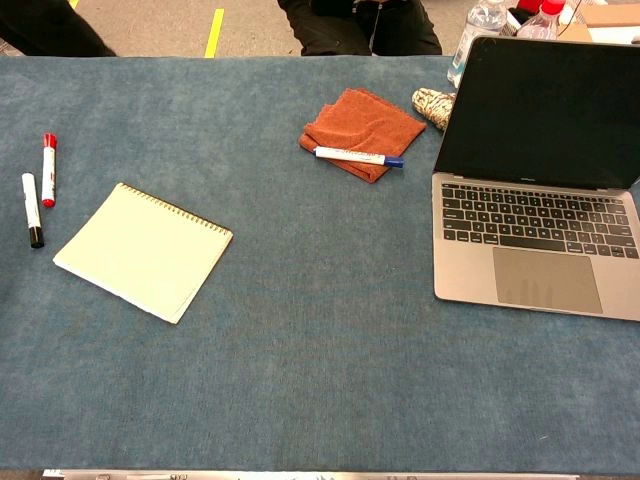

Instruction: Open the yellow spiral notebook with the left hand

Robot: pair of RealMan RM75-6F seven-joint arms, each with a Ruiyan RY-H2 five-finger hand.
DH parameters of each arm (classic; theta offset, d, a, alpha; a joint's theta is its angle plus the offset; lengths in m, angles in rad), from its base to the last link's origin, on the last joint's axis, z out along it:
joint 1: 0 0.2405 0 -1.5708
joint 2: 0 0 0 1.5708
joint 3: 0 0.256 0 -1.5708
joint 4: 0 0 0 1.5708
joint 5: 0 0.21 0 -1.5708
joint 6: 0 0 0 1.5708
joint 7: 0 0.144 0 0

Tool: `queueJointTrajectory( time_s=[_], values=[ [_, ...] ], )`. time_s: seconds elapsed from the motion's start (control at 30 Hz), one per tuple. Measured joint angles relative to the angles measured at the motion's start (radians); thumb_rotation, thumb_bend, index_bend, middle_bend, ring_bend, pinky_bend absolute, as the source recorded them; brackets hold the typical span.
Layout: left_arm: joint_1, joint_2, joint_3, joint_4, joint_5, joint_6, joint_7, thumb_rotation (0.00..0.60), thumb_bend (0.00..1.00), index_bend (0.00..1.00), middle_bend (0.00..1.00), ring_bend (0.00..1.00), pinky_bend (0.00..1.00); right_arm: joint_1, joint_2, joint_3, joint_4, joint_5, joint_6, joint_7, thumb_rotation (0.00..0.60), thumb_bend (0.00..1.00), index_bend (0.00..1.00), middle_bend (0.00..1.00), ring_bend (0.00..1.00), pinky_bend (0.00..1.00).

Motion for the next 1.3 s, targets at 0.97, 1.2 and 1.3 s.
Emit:
queueJointTrajectory(
  time_s=[0.97,1.2,1.3],
  values=[
    [-0.048,0.041,0.053,0.041,0.057,-0.107,-0.013,0.6,0.45,0.13,0.0,0.0,0.0,-0.005,-0.015,0.033,-0.011,0.021,0.036,-0.017,0.6,0.19,0.14,0.18,0.1,0.18],
    [-0.084,0.061,0.084,0.055,0.085,-0.183,-0.011,0.6,0.45,0.1,0.0,0.0,0.0,0.001,-0.008,0.035,-0.018,0.021,0.027,-0.018,0.6,0.19,0.14,0.18,0.1,0.18],
    [-0.103,0.067,0.096,0.06,0.1,-0.213,-0.013,0.6,0.44,0.08,0.0,0.0,0.0,0.003,-0.008,0.035,-0.018,0.021,0.025,-0.019,0.6,0.19,0.14,0.18,0.1,0.18]
  ],
)
